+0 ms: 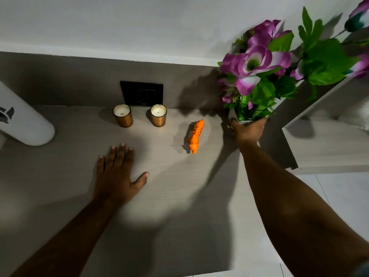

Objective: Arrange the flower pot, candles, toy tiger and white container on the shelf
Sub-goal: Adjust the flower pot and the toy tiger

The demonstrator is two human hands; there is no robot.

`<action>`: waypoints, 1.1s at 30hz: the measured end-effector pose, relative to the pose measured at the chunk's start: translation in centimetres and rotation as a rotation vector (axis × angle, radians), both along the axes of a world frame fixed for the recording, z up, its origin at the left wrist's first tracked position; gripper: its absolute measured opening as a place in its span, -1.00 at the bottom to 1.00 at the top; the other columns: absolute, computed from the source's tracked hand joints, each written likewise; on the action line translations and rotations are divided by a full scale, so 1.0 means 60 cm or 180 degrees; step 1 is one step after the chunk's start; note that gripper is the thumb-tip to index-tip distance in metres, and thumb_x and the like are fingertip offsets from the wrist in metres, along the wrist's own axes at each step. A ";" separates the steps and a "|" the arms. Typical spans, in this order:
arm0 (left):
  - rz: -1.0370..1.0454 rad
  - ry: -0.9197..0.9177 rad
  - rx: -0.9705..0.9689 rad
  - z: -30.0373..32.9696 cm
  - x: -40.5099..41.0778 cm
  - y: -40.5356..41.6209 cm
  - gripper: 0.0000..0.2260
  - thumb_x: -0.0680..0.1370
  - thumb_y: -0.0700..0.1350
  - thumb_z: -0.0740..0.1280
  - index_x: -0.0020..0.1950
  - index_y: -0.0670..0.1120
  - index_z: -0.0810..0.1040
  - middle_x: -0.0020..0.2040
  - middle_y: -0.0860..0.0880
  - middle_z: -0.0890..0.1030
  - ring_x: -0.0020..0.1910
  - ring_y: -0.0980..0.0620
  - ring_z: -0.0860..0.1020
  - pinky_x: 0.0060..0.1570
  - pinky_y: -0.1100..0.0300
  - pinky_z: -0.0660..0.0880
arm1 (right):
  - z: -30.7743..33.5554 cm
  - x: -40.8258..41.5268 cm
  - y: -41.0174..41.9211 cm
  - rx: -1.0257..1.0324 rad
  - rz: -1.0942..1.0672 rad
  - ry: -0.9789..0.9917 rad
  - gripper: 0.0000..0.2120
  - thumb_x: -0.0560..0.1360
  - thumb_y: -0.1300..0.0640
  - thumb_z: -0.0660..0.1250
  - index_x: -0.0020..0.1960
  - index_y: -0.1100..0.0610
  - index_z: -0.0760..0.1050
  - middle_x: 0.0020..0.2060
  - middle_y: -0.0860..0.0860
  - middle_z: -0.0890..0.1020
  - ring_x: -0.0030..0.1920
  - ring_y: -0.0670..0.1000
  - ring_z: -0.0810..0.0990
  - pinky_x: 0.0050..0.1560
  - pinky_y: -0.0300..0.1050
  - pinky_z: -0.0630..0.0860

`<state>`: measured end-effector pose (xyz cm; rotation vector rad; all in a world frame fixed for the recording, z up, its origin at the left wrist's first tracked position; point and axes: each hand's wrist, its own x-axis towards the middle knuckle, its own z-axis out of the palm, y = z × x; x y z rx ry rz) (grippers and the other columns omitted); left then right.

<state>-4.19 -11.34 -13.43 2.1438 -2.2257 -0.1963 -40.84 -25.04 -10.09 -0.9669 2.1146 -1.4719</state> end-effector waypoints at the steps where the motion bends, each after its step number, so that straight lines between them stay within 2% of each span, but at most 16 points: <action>1: 0.0010 -0.0015 0.0001 0.001 -0.001 0.000 -0.17 0.42 0.41 -0.02 0.56 -0.06 0.14 0.59 -0.15 0.14 0.57 -0.20 0.07 0.48 -0.23 0.02 | 0.004 0.001 0.001 0.0028 0.0011 -0.0014 -0.16 0.21 0.21 0.63 0.38 0.25 0.29 0.21 0.12 0.53 0.24 0.12 0.53 0.14 -0.40 0.34; 3: 0.0003 -0.0044 0.0010 0.003 -0.001 0.000 -0.17 0.42 0.41 -0.03 0.55 -0.06 0.15 0.59 -0.16 0.15 0.57 -0.20 0.08 0.48 -0.24 0.04 | 0.012 0.010 0.011 0.0080 0.0082 -0.0185 0.04 0.22 0.19 0.65 0.50 0.22 0.10 0.36 0.16 0.43 0.38 0.12 0.43 0.37 -0.22 0.33; 5: -0.0007 -0.0045 0.0018 0.005 -0.001 0.001 -0.17 0.42 0.41 -0.02 0.54 -0.07 0.17 0.58 -0.17 0.19 0.56 -0.22 0.11 0.47 -0.25 0.06 | 0.020 0.030 0.034 0.0082 0.0033 -0.0347 0.16 0.25 0.13 0.65 0.55 0.24 -0.08 0.47 0.19 0.31 0.46 0.11 0.32 0.49 -0.09 0.25; 7: -0.0016 -0.0041 0.0058 0.007 -0.001 0.001 -0.17 0.42 0.41 -0.01 0.54 -0.08 0.18 0.57 -0.18 0.20 0.56 -0.22 0.12 0.46 -0.26 0.08 | 0.021 0.069 0.066 0.0203 0.0011 -0.0264 -0.03 0.32 0.05 0.60 0.52 0.25 0.12 0.39 0.21 0.42 0.40 0.16 0.42 0.44 -0.07 0.32; 9: -0.0032 -0.0056 0.0117 0.009 -0.001 0.001 -0.17 0.42 0.42 -0.01 0.54 -0.08 0.17 0.57 -0.18 0.20 0.55 -0.23 0.12 0.46 -0.27 0.09 | 0.021 0.125 0.098 0.0448 0.0256 -0.0211 -0.24 0.40 -0.04 0.52 0.44 0.26 0.30 0.30 0.22 0.53 0.30 0.17 0.53 0.37 0.04 0.42; 12: -0.0061 -0.0053 0.0170 0.012 -0.003 0.003 -0.16 0.43 0.42 -0.03 0.53 -0.11 0.20 0.55 -0.21 0.24 0.54 -0.25 0.17 0.44 -0.29 0.12 | 0.026 0.194 0.117 0.0692 0.0586 -0.0058 -0.35 0.43 -0.10 0.47 0.35 0.28 0.43 0.18 0.21 0.63 0.18 0.16 0.61 0.21 -0.08 0.49; 14: -0.0080 -0.0032 0.0163 0.017 -0.002 0.004 -0.14 0.44 0.45 -0.12 0.51 -0.13 0.24 0.53 -0.22 0.28 0.52 -0.27 0.20 0.42 -0.29 0.15 | 0.038 0.221 0.112 0.0975 0.0788 0.0206 -0.50 0.46 -0.12 0.43 0.19 0.24 0.52 0.06 0.19 0.67 0.08 0.19 0.62 0.00 -0.10 0.47; 16: -0.0110 -0.0016 0.0127 0.019 -0.001 0.005 -0.13 0.44 0.45 -0.17 0.50 -0.14 0.26 0.52 -0.23 0.31 0.51 -0.27 0.23 0.41 -0.29 0.17 | 0.044 0.231 0.101 0.1180 0.0864 0.0397 -0.61 0.53 -0.14 0.32 0.01 0.22 0.57 -0.07 0.19 0.68 -0.02 0.23 0.63 -0.12 -0.11 0.43; 19: -0.0127 0.0000 0.0111 0.019 0.000 0.004 -0.12 0.44 0.45 -0.16 0.51 -0.13 0.24 0.53 -0.22 0.29 0.52 -0.27 0.21 0.42 -0.29 0.16 | 0.048 0.230 0.090 0.1226 0.0743 0.0531 -0.45 0.61 -0.19 0.10 -0.13 0.27 0.56 -0.14 0.26 0.67 -0.09 0.31 0.61 -0.05 0.03 0.55; 21: -0.0133 -0.0001 0.0082 0.017 0.001 0.004 -0.13 0.44 0.45 -0.15 0.52 -0.13 0.24 0.53 -0.22 0.27 0.53 -0.26 0.19 0.43 -0.28 0.14 | 0.052 0.226 0.082 0.1273 0.0709 0.0615 -0.41 0.62 -0.21 0.07 -0.10 0.28 0.58 -0.12 0.27 0.68 -0.07 0.32 0.62 0.03 0.11 0.57; 24: -0.0157 0.0003 0.0041 0.013 0.004 0.004 -0.14 0.45 0.45 -0.15 0.53 -0.13 0.22 0.55 -0.21 0.25 0.54 -0.26 0.17 0.44 -0.27 0.12 | 0.059 0.214 0.062 0.1387 0.0707 0.0690 -0.45 0.62 -0.19 0.10 -0.03 0.27 0.61 -0.06 0.30 0.67 0.00 0.34 0.60 0.08 0.13 0.55; 29: -0.0104 -0.0023 0.0021 -0.001 0.009 0.001 -0.17 0.45 0.45 -0.12 0.55 -0.07 0.14 0.57 -0.17 0.19 0.56 -0.22 0.12 0.46 -0.24 0.08 | 0.070 0.191 0.023 0.1635 0.0784 0.0873 -0.67 0.55 0.01 0.33 0.09 0.27 0.59 0.07 0.29 0.65 0.12 0.31 0.59 0.09 0.07 0.51; 31: -0.0099 -0.0048 0.0008 -0.007 0.010 -0.001 -0.18 0.46 0.45 -0.10 0.55 -0.06 0.14 0.57 -0.17 0.20 0.55 -0.22 0.13 0.46 -0.24 0.09 | 0.069 0.189 0.015 0.1631 0.0743 0.0884 -0.66 0.55 0.00 0.33 0.08 0.29 0.59 0.07 0.29 0.65 0.11 0.31 0.60 0.08 0.07 0.52; 33: -0.0102 -0.0074 -0.0014 -0.012 0.011 -0.002 -0.18 0.46 0.45 -0.09 0.55 -0.06 0.15 0.57 -0.17 0.21 0.55 -0.22 0.14 0.46 -0.24 0.09 | 0.064 0.191 0.017 0.1564 0.0727 0.0760 -0.58 0.55 -0.09 0.31 0.05 0.29 0.60 0.03 0.28 0.66 0.07 0.30 0.61 0.02 0.03 0.51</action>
